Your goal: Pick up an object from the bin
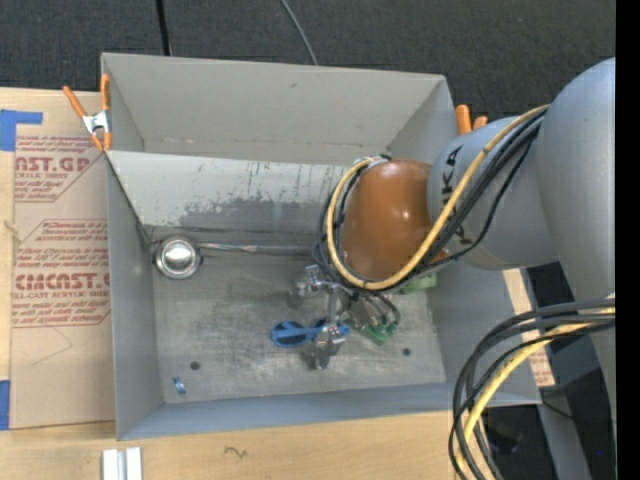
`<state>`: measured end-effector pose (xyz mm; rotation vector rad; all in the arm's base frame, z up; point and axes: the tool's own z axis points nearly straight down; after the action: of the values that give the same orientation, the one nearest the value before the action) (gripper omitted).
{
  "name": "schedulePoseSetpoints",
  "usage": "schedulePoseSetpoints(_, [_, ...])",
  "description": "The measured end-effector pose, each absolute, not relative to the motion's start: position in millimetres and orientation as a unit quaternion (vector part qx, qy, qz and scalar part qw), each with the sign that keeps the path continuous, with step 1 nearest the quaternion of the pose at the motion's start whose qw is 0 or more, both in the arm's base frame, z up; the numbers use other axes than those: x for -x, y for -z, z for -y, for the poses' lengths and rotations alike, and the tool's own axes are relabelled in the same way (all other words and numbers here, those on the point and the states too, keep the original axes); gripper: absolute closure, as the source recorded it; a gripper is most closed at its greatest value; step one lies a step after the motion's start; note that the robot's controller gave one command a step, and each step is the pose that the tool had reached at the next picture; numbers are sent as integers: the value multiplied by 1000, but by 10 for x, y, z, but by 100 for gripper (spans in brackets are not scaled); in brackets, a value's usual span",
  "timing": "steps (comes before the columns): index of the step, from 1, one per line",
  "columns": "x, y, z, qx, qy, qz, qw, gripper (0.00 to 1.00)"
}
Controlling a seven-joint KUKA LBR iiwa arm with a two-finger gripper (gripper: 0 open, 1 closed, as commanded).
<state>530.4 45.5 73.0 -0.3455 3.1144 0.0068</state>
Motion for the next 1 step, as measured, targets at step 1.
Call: schedulePoseSetpoints(1, [-5282, -734, -454, 112, -1, -994, -2, 100])
